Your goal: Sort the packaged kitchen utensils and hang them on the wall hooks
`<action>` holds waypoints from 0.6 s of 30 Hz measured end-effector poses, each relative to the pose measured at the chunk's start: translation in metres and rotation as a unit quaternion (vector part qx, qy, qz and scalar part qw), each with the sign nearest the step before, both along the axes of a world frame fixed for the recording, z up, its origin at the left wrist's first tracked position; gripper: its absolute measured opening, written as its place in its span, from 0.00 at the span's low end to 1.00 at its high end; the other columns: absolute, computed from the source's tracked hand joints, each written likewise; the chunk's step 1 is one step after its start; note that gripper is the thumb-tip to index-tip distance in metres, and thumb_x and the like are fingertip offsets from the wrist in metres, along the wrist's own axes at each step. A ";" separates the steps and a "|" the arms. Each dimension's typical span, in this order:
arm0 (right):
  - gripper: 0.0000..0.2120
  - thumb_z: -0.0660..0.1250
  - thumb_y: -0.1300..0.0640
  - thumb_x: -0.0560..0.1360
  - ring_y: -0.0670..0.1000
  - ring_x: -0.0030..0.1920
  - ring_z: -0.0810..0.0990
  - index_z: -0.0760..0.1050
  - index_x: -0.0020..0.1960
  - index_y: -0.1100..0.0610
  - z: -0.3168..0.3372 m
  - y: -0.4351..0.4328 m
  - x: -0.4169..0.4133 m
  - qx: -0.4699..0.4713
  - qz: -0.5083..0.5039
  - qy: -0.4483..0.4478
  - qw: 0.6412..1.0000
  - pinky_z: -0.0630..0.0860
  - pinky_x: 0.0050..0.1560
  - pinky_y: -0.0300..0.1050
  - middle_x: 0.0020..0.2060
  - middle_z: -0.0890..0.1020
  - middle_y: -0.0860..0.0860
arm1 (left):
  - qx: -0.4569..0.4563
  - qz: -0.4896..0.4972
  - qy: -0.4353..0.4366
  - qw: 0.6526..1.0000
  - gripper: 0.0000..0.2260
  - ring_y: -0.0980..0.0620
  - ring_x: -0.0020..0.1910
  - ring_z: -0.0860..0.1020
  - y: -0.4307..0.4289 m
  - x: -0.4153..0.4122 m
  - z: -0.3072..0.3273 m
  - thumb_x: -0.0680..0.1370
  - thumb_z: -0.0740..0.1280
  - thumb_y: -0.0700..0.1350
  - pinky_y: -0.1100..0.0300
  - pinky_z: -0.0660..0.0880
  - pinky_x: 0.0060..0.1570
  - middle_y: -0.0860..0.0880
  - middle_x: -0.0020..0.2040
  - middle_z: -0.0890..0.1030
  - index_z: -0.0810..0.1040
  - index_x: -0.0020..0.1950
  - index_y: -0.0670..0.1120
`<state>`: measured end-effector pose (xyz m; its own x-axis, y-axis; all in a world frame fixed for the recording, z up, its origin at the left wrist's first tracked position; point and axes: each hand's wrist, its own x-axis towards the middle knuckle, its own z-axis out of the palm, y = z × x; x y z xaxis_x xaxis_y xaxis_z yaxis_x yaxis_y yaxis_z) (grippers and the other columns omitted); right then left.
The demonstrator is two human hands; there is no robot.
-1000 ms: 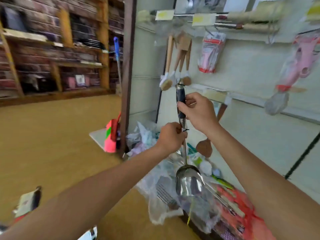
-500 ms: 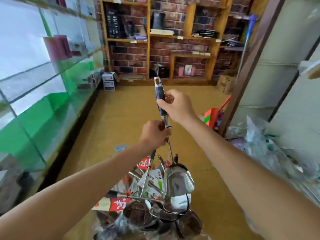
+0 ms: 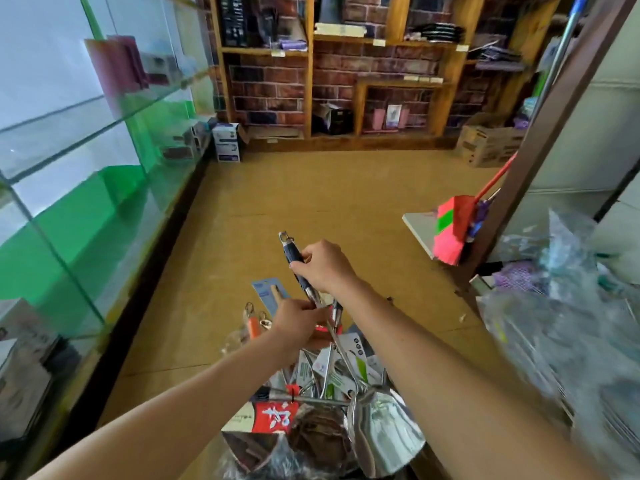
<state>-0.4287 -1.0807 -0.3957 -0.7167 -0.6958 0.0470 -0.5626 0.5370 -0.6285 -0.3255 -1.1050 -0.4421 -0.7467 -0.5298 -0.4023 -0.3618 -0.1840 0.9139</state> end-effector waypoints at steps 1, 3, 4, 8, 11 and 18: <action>0.13 0.69 0.53 0.75 0.61 0.43 0.82 0.82 0.49 0.64 -0.011 -0.003 0.000 0.006 -0.005 -0.013 1.000 0.78 0.42 0.55 0.41 0.84 0.60 | 0.007 -0.001 -0.008 1.000 0.06 0.43 0.31 0.82 -0.004 0.000 -0.010 0.78 0.69 0.38 0.48 0.83 0.37 0.41 0.35 0.83 0.77 0.47 0.34; 0.12 0.69 0.55 0.76 0.61 0.45 0.82 0.81 0.51 0.64 -0.034 -0.009 0.001 0.019 -0.012 -0.039 0.999 0.78 0.44 0.54 0.45 0.84 0.61 | 0.015 -0.001 -0.036 0.999 0.08 0.43 0.31 0.82 -0.013 0.001 -0.027 0.78 0.69 0.38 0.47 0.83 0.38 0.38 0.40 0.83 0.77 0.50 0.33; 0.12 0.68 0.56 0.77 0.61 0.47 0.82 0.81 0.54 0.64 -0.045 -0.011 0.001 0.030 -0.012 -0.052 0.998 0.78 0.47 0.54 0.47 0.84 0.61 | 0.014 -0.007 -0.053 0.998 0.09 0.43 0.31 0.82 -0.017 0.002 -0.034 0.78 0.69 0.38 0.48 0.83 0.37 0.38 0.41 0.82 0.77 0.51 0.33; 0.21 0.69 0.54 0.77 0.59 0.59 0.79 0.73 0.67 0.61 -0.081 -0.013 0.006 0.087 0.004 -0.110 0.990 0.76 0.59 0.51 0.61 0.79 0.58 | 0.010 -0.050 -0.131 0.990 0.09 0.43 0.31 0.83 -0.030 0.004 -0.053 0.79 0.67 0.39 0.50 0.82 0.33 0.37 0.43 0.83 0.76 0.54 0.33; 0.20 0.69 0.54 0.77 0.58 0.58 0.79 0.74 0.66 0.61 -0.094 -0.012 0.009 0.125 0.024 -0.113 0.985 0.76 0.59 0.53 0.60 0.79 0.58 | -0.005 -0.080 -0.167 0.983 0.09 0.44 0.29 0.82 -0.039 0.005 -0.057 0.79 0.67 0.39 0.52 0.82 0.31 0.39 0.38 0.83 0.75 0.53 0.33; 0.22 0.70 0.54 0.77 0.56 0.58 0.78 0.73 0.68 0.59 -0.103 -0.007 0.006 0.119 0.021 -0.121 0.985 0.76 0.59 0.50 0.61 0.78 0.56 | -0.082 -0.107 -0.201 0.970 0.10 0.42 0.32 0.84 -0.046 0.005 -0.054 0.78 0.70 0.40 0.50 0.83 0.35 0.38 0.37 0.83 0.78 0.49 0.32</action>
